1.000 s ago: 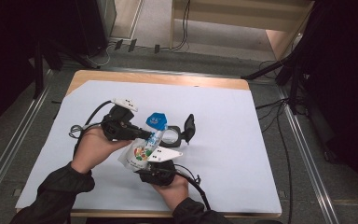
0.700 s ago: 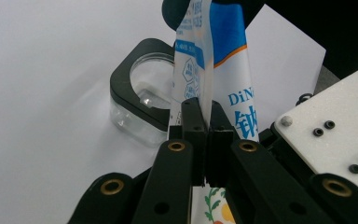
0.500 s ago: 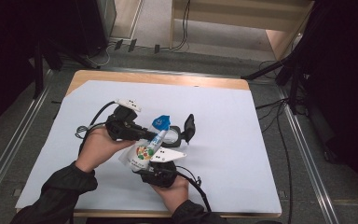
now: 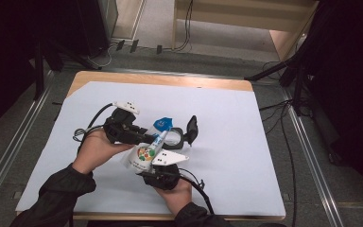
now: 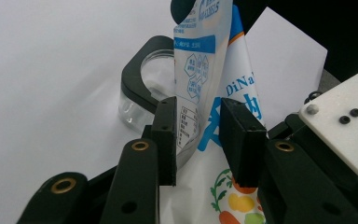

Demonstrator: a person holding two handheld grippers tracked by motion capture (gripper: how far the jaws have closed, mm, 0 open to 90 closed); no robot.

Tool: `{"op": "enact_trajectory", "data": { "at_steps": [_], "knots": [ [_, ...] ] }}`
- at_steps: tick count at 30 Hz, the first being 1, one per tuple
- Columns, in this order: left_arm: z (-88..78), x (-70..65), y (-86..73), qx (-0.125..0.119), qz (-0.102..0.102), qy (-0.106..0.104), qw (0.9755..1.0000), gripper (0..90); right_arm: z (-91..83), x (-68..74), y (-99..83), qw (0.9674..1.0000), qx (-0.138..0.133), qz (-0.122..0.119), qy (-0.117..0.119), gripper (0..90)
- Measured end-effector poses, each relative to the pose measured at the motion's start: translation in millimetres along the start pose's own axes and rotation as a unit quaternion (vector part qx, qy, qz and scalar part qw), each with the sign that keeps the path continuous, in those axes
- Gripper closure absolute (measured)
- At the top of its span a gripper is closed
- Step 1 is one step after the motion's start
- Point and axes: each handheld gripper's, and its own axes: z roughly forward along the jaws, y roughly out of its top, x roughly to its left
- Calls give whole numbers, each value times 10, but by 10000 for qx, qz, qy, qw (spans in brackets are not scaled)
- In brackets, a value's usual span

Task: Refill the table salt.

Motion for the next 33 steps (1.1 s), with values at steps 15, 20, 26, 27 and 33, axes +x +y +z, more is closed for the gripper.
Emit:
{"op": "enact_trajectory", "data": {
  "at_steps": [15, 20, 26, 27, 33],
  "knots": [
    [-8, 93, -49, 103, -259, -297, 9992, 786, -20, -18, 11, 10000, -45, -40, 17, 697],
    [15, 102, -51, 9, -313, -342, 9989, 881, -27, -41, 12, 10000, -60, 75, 21, 692],
    [-6, 100, -52, -44, -407, -389, 9984, 900, -12, -37, 0, 9999, -14, 132, -18, 656],
    [-14, 102, -49, -18, -430, -394, 9983, 900, -8, -37, -4, 9999, 20, 128, -42, 639],
    [-24, 93, -51, -16, -526, -404, 9978, 900, 16, -9, -27, 9998, 70, 134, -111, 558]
  ]
}}
